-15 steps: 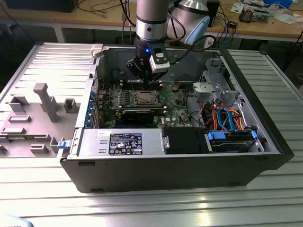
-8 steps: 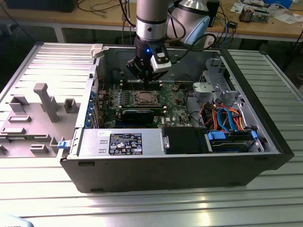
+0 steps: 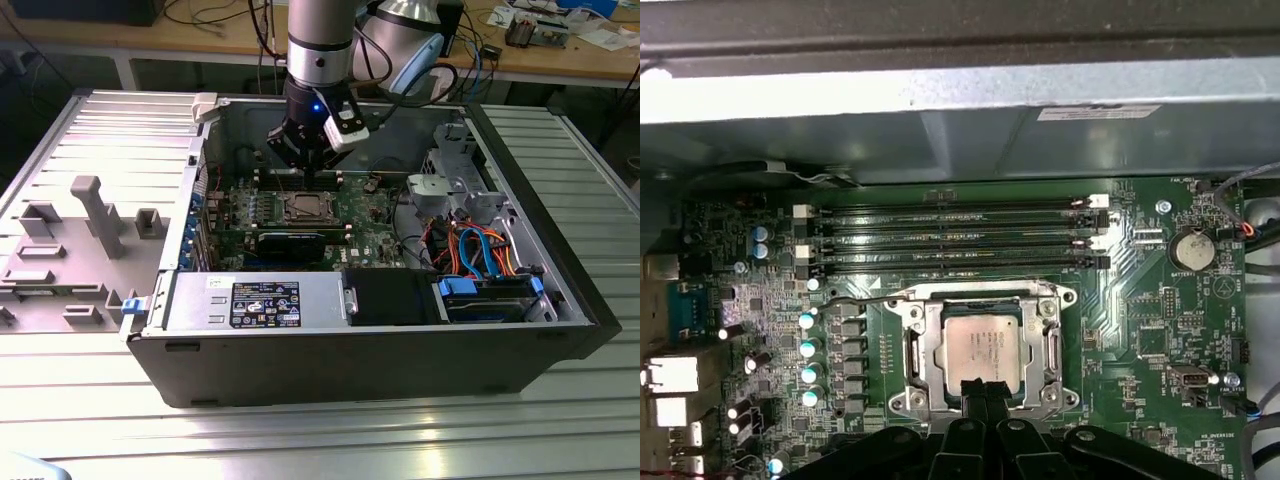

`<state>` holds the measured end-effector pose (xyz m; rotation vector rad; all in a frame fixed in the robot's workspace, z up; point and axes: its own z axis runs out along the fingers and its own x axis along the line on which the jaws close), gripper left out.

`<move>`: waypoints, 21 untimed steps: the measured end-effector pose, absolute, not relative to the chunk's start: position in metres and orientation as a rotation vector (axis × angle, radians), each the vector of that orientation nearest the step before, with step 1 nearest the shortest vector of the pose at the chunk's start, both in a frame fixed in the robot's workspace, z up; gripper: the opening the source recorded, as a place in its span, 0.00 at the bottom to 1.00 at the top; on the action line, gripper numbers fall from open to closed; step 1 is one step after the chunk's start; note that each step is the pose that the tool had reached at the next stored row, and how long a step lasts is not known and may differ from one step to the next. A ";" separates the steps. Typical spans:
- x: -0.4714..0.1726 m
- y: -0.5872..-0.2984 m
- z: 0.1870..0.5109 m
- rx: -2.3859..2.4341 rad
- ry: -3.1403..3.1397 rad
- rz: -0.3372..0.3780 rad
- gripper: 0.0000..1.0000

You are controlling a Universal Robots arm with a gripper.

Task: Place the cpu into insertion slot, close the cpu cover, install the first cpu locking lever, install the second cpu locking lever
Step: 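Install the first cpu locking lever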

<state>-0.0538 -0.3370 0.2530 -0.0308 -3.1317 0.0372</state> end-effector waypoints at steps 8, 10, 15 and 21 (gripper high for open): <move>-0.054 -0.337 0.253 0.012 -3.132 0.037 0.11; -0.054 -0.337 0.253 0.022 -3.132 0.037 0.11; -0.054 -0.337 0.253 0.057 -3.132 0.038 0.11; -0.054 -0.337 0.253 0.107 -3.131 0.038 0.11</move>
